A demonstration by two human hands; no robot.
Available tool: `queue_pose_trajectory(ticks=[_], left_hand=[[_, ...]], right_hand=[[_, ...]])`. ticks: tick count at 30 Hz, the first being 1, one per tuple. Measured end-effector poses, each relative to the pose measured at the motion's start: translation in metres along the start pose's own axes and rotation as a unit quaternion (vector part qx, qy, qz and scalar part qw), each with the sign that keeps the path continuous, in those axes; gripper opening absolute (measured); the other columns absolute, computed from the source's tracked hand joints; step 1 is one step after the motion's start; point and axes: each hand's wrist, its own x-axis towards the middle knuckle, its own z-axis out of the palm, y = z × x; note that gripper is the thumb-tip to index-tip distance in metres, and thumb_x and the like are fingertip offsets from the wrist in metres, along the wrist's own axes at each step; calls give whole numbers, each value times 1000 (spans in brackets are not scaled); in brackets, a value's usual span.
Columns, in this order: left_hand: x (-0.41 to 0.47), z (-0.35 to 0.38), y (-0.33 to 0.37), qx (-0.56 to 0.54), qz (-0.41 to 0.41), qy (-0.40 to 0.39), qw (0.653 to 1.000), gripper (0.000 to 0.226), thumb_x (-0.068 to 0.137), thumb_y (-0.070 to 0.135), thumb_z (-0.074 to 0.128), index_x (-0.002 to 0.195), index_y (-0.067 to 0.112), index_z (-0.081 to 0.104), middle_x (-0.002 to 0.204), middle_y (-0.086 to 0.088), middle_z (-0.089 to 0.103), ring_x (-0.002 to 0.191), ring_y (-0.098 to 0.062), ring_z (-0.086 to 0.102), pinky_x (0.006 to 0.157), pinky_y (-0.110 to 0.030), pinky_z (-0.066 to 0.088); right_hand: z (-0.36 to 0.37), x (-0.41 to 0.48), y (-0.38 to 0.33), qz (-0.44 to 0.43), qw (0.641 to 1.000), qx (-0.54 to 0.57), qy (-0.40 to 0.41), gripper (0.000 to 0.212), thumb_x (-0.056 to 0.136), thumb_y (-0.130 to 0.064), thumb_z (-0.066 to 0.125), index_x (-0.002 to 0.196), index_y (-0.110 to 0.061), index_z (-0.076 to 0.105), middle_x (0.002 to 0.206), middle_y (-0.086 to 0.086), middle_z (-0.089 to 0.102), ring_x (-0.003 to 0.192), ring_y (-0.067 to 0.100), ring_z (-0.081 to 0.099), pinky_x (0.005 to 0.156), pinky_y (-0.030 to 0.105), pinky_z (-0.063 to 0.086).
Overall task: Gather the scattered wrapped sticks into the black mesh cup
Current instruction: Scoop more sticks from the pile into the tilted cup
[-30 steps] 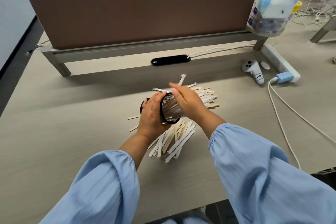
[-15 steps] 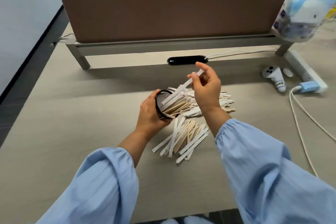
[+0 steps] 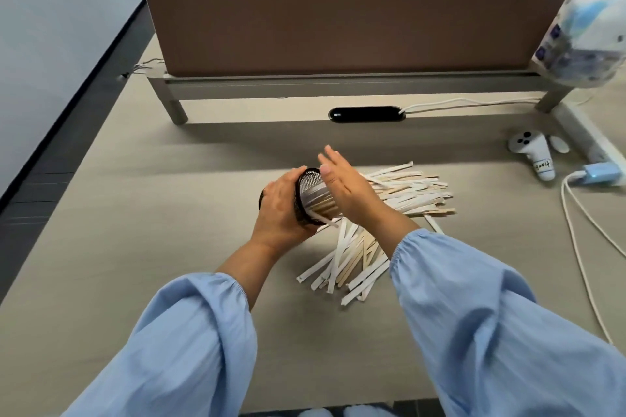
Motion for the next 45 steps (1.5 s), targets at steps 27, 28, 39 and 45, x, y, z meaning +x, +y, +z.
queue_pose_trajectory(ticks=[27,28,39,45], left_hand=[[-23,8,-13,59,-117,34,991,95,54,54,55,129,-1,37,124,-21,52,111,-39,48,99,-50,31],[-23,7,-14,64,-119,38,990,94,55,54,56,129,-1,37,123,-21,52,111,-39,48,99,-51,32],[-24,-9,-27,81,-150,73,983,94,54,55,58,128,1,37,123,-20,53,112,-38,48,100,-52,32],[-24,-16,-34,87,-169,91,978,93,54,55,59,128,2,37,122,-19,54,110,-38,49,98,-50,33]], right_hand=[[22,-39,74,-39,813,-527,-243,42,86,-14,56,127,-12,50,132,10,51,126,30,43,101,39,37],[23,-38,74,-36,815,-522,-249,42,86,-12,56,127,-12,48,131,10,52,124,30,45,98,38,39],[35,-33,77,-41,811,-519,-266,38,87,-13,53,125,-12,47,125,11,57,115,32,52,92,39,43],[37,-24,70,-27,824,-487,-290,38,84,-17,59,121,-13,52,121,11,56,113,31,55,88,38,46]])
